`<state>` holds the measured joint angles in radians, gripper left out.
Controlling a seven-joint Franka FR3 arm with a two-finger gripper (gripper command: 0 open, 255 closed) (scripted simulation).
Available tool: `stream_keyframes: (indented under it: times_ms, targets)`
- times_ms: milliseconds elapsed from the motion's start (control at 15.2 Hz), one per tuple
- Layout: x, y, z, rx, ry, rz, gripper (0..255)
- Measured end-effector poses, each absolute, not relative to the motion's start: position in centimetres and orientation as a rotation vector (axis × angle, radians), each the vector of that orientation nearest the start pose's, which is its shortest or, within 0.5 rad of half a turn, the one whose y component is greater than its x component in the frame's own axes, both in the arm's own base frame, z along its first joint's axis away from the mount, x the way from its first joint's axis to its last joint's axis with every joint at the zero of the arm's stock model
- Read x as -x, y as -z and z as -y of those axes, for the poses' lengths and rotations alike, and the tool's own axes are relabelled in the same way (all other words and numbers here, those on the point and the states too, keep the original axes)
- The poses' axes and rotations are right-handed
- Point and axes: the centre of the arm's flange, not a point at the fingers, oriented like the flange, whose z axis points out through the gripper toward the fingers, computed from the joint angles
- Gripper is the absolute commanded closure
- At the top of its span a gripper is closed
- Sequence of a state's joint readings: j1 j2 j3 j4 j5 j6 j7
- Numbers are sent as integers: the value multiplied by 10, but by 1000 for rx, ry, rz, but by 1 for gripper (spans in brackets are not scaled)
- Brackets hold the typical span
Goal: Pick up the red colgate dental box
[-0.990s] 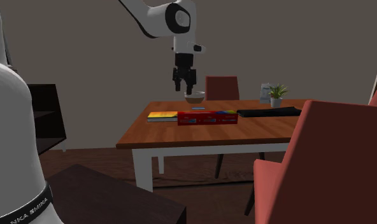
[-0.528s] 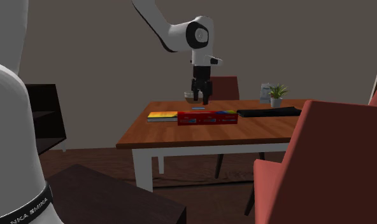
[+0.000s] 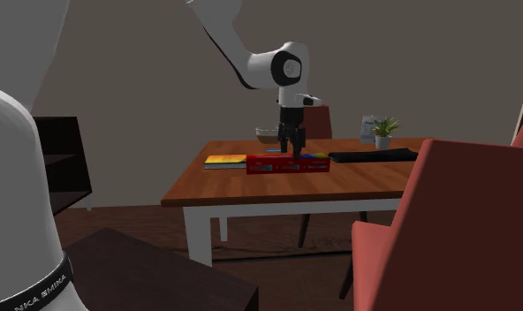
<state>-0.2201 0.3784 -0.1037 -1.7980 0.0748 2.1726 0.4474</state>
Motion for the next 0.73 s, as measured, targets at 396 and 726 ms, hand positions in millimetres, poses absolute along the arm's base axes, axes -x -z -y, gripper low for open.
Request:
stream_keyframes:
  times_ms: [396,726]
  targets:
    - [-613,-321,197,2868,-1,-1224,255]
    - [-613,-321,197,2867,0,-1225,255]
